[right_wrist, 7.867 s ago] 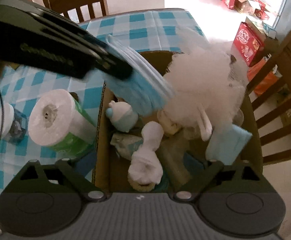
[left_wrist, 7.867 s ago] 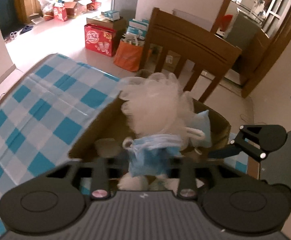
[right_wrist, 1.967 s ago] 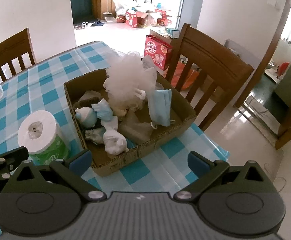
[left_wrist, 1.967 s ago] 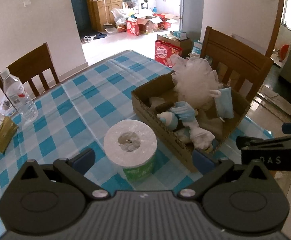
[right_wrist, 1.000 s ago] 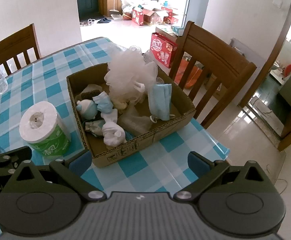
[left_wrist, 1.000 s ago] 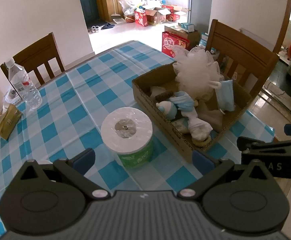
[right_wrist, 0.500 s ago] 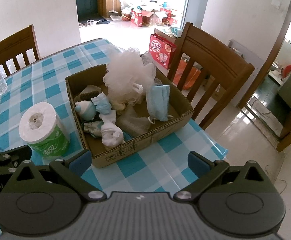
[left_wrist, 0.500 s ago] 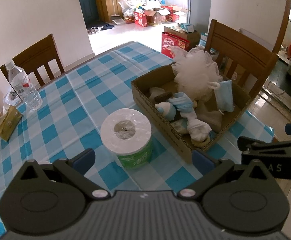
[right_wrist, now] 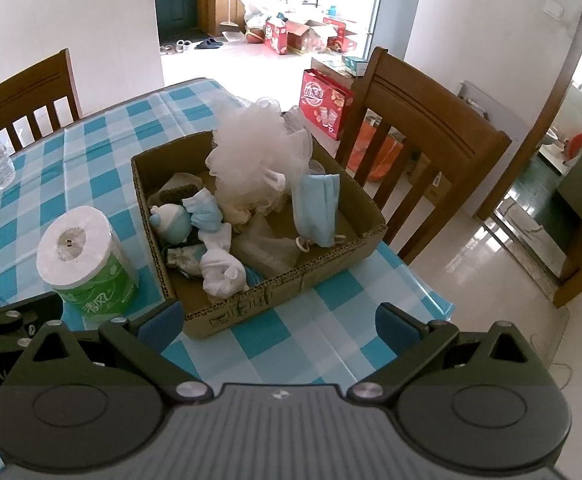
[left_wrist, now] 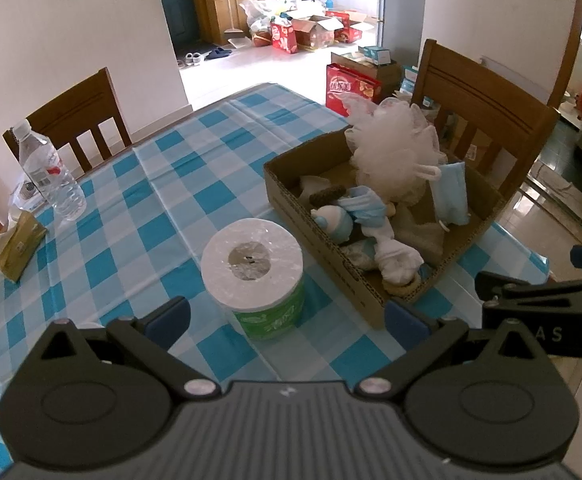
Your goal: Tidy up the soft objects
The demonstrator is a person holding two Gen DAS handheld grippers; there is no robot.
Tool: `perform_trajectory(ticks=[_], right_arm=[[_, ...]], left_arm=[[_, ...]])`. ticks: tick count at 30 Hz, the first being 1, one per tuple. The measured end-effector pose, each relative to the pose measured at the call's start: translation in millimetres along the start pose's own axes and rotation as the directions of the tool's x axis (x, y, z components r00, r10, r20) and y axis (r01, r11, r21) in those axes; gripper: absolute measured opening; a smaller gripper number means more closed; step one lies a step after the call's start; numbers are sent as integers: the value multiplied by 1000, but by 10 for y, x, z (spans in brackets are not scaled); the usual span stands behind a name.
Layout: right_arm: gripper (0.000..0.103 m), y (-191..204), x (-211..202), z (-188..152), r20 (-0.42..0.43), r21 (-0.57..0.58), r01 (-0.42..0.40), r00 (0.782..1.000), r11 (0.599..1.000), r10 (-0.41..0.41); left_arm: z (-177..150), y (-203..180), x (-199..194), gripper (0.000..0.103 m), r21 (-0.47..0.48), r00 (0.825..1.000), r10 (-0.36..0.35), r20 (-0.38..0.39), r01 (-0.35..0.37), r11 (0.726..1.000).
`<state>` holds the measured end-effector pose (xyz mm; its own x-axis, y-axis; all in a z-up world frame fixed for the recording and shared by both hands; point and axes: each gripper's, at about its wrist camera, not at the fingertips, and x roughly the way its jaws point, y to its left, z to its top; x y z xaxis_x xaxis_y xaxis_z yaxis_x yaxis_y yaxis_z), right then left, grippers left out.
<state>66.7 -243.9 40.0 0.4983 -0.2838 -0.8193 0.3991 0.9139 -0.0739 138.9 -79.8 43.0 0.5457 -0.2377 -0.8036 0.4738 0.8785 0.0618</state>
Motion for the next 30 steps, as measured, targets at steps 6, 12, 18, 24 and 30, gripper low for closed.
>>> perform_trajectory(ticks=[6,12,18,24,30], right_arm=[[103,-5,1,13,1,-5,0,1000,1000,0],[103,-5,10,21,0,-9,-1,1000,1000,1],[103,-14,10,20,2,-16,2,1000,1000,-2],[103,-27,7,15,5,-18,2,1000,1000,-2],[103,-35,3,14,5,-19,2,1000,1000,-2]], left_arm=[[11,3,-10,102,-1,1000,1,-2,-1,1000],[9,1,-6,102,0,1000,1,0,-1,1000],[16,3,-18,102,0,1000,1,0,-1,1000],[17,-2,-20,102,-1,1000,2,0,-2,1000],[29,9,-33,102,0,1000,2,0,-2,1000]])
